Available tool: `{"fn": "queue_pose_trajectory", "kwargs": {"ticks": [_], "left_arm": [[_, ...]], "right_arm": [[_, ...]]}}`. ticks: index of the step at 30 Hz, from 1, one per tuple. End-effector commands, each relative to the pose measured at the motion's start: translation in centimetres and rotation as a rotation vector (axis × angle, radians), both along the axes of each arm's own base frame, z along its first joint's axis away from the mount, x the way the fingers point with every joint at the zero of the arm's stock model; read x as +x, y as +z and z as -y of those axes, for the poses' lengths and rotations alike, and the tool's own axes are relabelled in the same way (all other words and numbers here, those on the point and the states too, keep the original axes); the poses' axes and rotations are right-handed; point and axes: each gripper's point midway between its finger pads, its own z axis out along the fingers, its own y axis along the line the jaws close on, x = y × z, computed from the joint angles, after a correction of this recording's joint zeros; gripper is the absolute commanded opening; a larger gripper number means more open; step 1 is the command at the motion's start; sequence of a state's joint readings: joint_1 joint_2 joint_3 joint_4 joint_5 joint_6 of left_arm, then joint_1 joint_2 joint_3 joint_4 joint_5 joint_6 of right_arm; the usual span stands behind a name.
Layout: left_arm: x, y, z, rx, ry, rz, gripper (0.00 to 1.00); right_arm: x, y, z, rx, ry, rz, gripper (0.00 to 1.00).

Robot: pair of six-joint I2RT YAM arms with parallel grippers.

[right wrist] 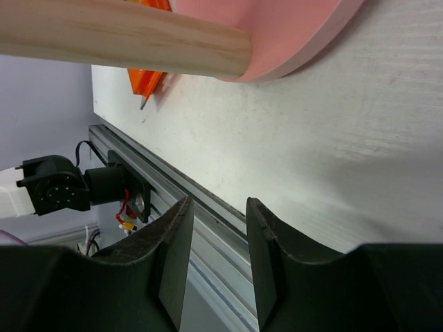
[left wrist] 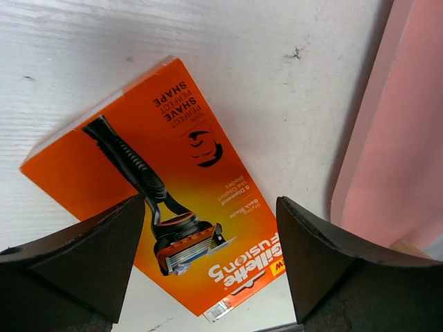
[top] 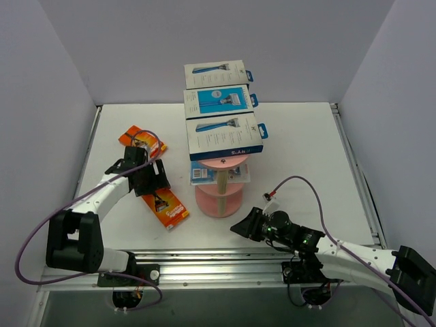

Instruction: Place and organize the shaving razors onto the shelf

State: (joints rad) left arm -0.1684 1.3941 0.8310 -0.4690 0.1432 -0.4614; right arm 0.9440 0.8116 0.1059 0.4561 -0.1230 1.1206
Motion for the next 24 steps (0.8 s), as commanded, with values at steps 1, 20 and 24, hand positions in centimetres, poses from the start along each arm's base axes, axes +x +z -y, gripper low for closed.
{"fn": "queue_pose_trajectory", "kwargs": {"ticks": [1, 20, 24], "left_arm": [[2.0, 2.9, -1.3, 0.084, -0.004, 0.099, 0.86], [7.3, -0.3, -5.8, 0.205, 0.066, 0.11, 0.88], [6.5, -1.6, -4.4, 0.117, 0.063, 0.065, 0.88]], "right_arm": [[1.1, 2.6, -0.8, 0.065, -0.061, 0.076, 0.33], [0.3, 1.8, 0.0, 0.046, -0.074, 0.067, 0.36], [0.3, 1.6, 0.1, 0.046, -0.076, 0.066, 0.36]]}}
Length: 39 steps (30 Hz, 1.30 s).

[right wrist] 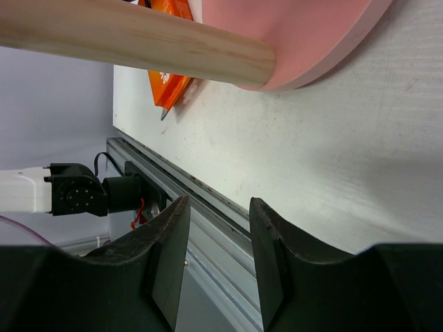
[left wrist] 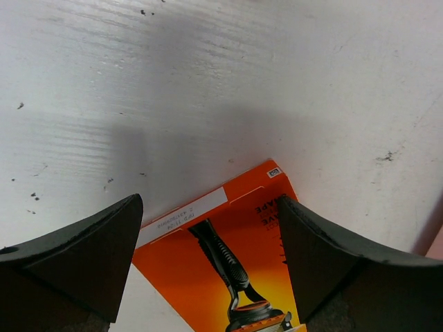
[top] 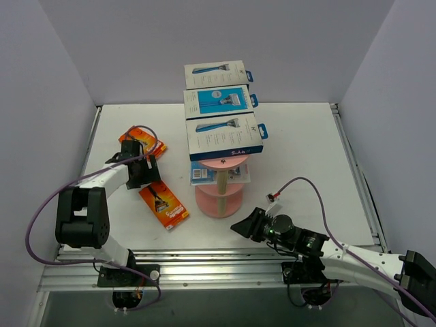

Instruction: Place and organize the shaving razors onto the shelf

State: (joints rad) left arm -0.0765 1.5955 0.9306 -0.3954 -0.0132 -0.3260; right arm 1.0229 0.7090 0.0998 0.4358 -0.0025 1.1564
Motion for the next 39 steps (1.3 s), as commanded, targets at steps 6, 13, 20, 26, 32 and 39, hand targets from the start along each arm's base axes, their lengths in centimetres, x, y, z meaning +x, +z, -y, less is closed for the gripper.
{"fn": "queue_pose_trajectory", "kwargs": {"ticks": [6, 13, 20, 26, 32, 39], "left_arm": [[0.1, 1.0, 3.0, -0.218, 0.067, 0.075, 0.88], [-2.6, 0.9, 3.5, -0.308, 0.197, 0.133, 0.86], [-4.5, 3.1, 4.4, -0.297, 0.167, 0.183, 0.86], [-5.3, 3.8, 5.4, -0.277, 0.129, 0.206, 0.86], [-5.8, 3.6, 5.8, -0.259, 0.117, 0.206, 0.86], [-4.8, 4.3, 4.6, -0.195, 0.141, 0.237, 0.86]], "right_arm": [[0.3, -0.4, 0.5, -0.007, -0.033, 0.005, 0.36], [0.2, -0.8, 0.5, -0.007, -0.035, -0.003, 0.37], [0.3, -0.9, 0.3, -0.006, -0.034, 0.001, 0.37], [0.3, -1.3, -0.3, -0.023, -0.022, -0.007, 0.38], [0.8, -0.9, -1.4, -0.026, -0.02, 0.001, 0.38], [1.0, -0.5, -2.6, -0.009, -0.026, 0.01, 0.39]]}}
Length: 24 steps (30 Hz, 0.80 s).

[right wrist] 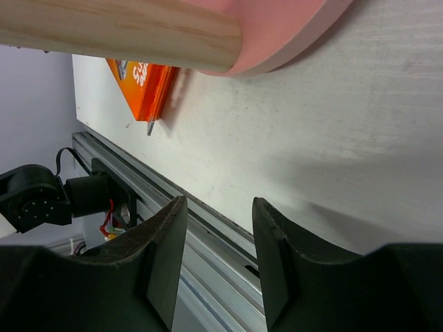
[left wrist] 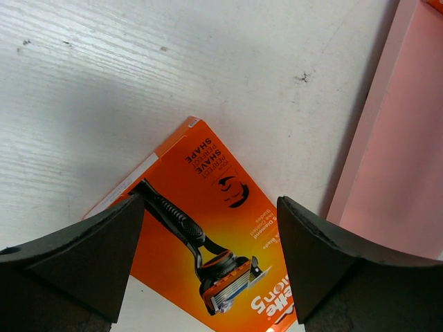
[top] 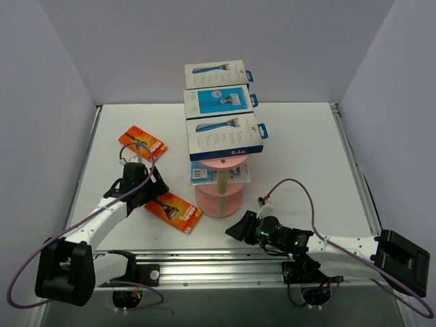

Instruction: Place and organize the shaving razors onto the shelf

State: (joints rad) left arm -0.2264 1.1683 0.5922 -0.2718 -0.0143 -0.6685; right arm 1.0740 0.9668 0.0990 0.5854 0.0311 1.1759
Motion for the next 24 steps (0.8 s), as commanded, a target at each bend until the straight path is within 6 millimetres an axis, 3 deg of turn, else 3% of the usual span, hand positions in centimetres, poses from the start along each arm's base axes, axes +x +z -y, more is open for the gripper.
{"fn": "queue_pose_trajectory", "kwargs": {"ticks": [1, 9, 16, 20, 24], "left_arm": [[1.4, 1.5, -0.9, 0.052, 0.029, 0.055, 0.86], [3.1, 2.4, -3.8, 0.145, 0.11, 0.029, 0.88], [3.0, 0.6, -6.1, 0.089, 0.227, -0.079, 0.86], [2.8, 0.4, -6.8, 0.103, 0.262, -0.087, 0.79], [2.8, 0.0, -6.7, 0.1, 0.261, -0.12, 0.64]], "right_arm": [[1.4, 2.7, -1.8, 0.07, -0.037, 0.061, 0.39], [0.8, 1.8, -3.0, 0.067, -0.01, 0.051, 0.39], [0.5, 1.0, -3.2, 0.048, 0.002, 0.039, 0.39], [0.5, 0.7, -3.0, 0.042, -0.002, 0.037, 0.39], [0.4, 0.7, -2.8, 0.043, -0.006, 0.036, 0.39]]}}
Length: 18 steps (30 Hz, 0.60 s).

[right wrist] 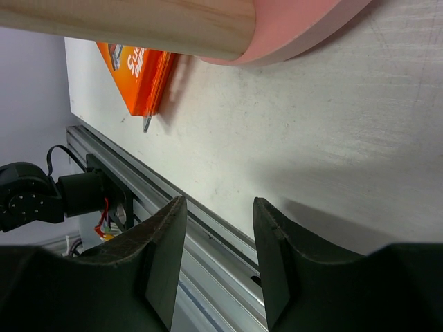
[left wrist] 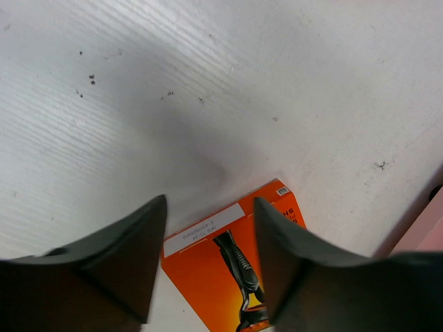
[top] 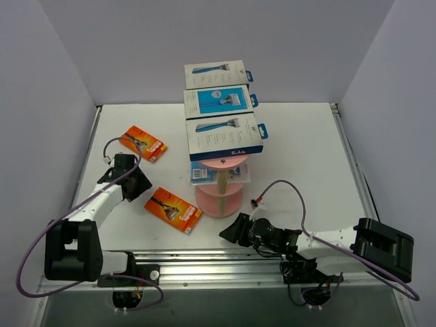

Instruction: Place and organize the shaving razors onto the shelf

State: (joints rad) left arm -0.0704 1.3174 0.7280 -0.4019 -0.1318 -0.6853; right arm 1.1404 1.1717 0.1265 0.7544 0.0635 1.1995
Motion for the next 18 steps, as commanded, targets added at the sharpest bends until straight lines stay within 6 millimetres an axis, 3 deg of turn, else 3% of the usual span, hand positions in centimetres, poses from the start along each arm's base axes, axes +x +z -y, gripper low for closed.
{"fn": "queue_pose_trajectory", "kwargs": {"ticks": [1, 5, 11, 18], "left_arm": [[0.9, 0.5, 0.0, -0.009, 0.013, -0.011, 0.53], [0.9, -0.2, 0.4, -0.024, -0.001, -0.04, 0.32], [0.8, -0.9, 0.4, -0.03, 0.005, -0.06, 0.22], [0.3, -2.4, 1.4, -0.075, -0.017, -0.113, 0.02]], "right_arm": [[0.9, 1.5, -0.6, 0.046, -0.032, 0.04, 0.39], [0.8, 1.4, -0.3, 0.04, -0.034, 0.04, 0.39], [0.8, 1.5, 0.1, 0.04, -0.042, 0.044, 0.39], [0.7, 1.7, 0.3, 0.043, -0.045, 0.048, 0.39]]}}
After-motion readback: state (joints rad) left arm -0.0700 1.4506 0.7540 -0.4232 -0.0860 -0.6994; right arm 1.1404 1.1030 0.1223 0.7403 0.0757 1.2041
